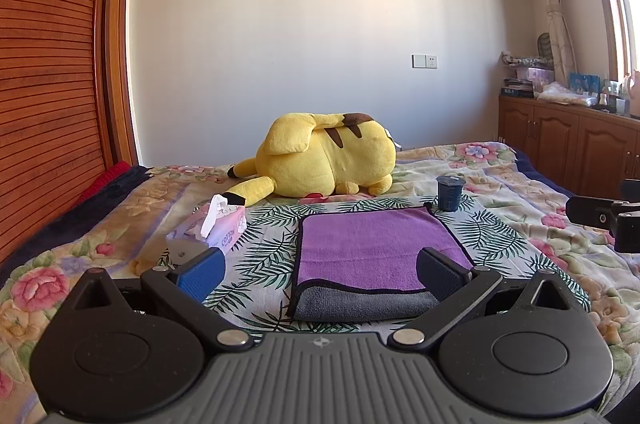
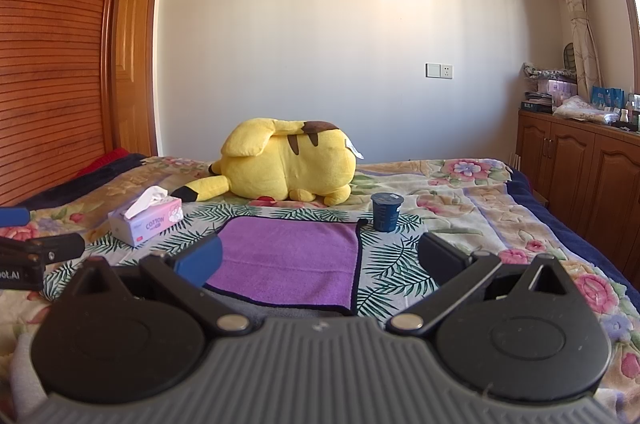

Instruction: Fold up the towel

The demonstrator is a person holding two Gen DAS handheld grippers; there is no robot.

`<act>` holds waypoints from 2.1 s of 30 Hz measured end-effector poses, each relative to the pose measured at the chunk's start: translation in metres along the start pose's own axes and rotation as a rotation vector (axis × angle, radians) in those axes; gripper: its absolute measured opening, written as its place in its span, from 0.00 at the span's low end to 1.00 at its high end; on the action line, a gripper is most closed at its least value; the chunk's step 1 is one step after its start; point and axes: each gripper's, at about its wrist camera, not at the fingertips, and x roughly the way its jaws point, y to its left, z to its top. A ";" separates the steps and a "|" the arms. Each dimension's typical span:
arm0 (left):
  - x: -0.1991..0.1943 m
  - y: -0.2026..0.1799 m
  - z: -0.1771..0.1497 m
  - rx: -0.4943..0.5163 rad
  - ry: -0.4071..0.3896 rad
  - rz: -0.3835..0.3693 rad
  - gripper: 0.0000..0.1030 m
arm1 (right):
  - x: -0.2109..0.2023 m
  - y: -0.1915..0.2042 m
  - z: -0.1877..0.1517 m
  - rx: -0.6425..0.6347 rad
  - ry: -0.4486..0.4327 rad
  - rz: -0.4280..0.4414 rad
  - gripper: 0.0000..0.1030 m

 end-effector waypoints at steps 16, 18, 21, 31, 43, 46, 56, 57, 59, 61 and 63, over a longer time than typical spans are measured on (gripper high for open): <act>0.000 -0.001 0.000 -0.002 -0.004 -0.003 0.84 | 0.000 0.001 0.002 0.000 0.002 0.000 1.00; 0.000 -0.001 0.000 -0.004 -0.004 -0.004 0.84 | 0.000 0.002 0.002 0.000 0.002 0.000 1.00; -0.002 0.002 0.004 -0.005 -0.004 -0.002 0.84 | -0.001 0.002 0.001 0.000 0.002 0.000 1.00; -0.001 0.003 0.004 -0.006 -0.004 -0.002 0.84 | -0.001 0.001 0.001 0.000 0.003 0.000 1.00; -0.001 0.003 0.004 -0.006 -0.003 -0.002 0.84 | 0.000 0.001 0.001 -0.001 0.004 0.000 1.00; -0.001 0.003 0.004 -0.005 -0.003 -0.002 0.84 | -0.001 0.001 0.001 -0.001 0.004 0.000 1.00; 0.002 0.003 -0.003 0.004 0.022 -0.005 0.84 | -0.001 0.001 0.001 -0.001 0.003 0.000 1.00; 0.002 0.003 -0.004 0.004 0.024 -0.005 0.84 | -0.002 0.001 0.000 -0.001 0.003 0.001 1.00; 0.003 0.002 -0.004 0.009 0.035 -0.005 0.84 | -0.002 0.002 0.000 -0.003 0.004 0.002 1.00; 0.003 0.000 -0.005 0.014 0.044 -0.002 0.84 | 0.002 0.004 -0.003 -0.003 0.005 0.003 1.00; 0.003 -0.002 -0.004 0.020 0.049 0.005 0.84 | 0.002 0.005 -0.003 -0.005 0.007 0.004 1.00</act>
